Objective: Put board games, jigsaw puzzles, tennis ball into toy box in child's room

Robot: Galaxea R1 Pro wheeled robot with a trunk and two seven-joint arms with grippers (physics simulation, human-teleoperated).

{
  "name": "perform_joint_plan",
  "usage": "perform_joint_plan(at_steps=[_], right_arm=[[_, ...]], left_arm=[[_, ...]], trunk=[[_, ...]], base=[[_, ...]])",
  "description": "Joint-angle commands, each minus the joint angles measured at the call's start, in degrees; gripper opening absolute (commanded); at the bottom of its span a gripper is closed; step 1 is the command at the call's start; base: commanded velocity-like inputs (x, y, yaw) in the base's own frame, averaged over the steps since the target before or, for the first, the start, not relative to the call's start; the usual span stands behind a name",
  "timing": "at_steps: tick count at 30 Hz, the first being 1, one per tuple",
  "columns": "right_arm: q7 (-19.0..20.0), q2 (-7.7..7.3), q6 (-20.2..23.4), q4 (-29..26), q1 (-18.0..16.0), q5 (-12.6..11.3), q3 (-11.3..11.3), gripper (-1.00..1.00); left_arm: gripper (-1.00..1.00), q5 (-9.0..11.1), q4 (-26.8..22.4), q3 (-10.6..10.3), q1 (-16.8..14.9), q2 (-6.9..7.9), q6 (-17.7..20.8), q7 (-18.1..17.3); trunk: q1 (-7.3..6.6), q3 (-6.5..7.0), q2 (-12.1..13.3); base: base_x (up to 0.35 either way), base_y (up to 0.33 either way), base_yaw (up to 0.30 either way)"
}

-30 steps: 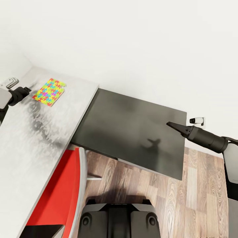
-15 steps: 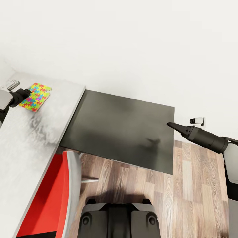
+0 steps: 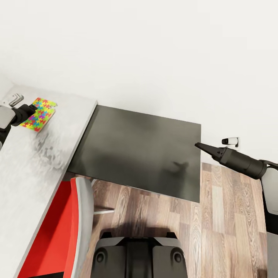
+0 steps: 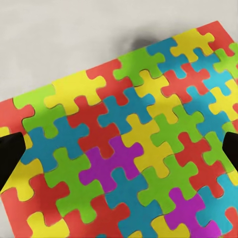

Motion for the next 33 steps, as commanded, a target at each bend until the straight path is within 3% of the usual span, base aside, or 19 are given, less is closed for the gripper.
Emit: perform_joint_plan(at_steps=[1,33], right_arm=[[0.3,-0.01,0.2,0.0,0.0,0.2,0.0,1.00],[0.3,0.03,0.2,0.0,0.0,0.2,0.0,1.00]], left_arm=[[1.00,0.6,0.0,0.3,0.0,-0.01,0.3,0.5],[1.00,0.6,0.8,0.3,0.2,0.60,0.3,0.2]], trunk=[[0.04,-0.07,-0.1],[0.04,-0.08,-0.1]], base=[[0.000,0.000,-0.012],[0.000,0.000,-0.002]])
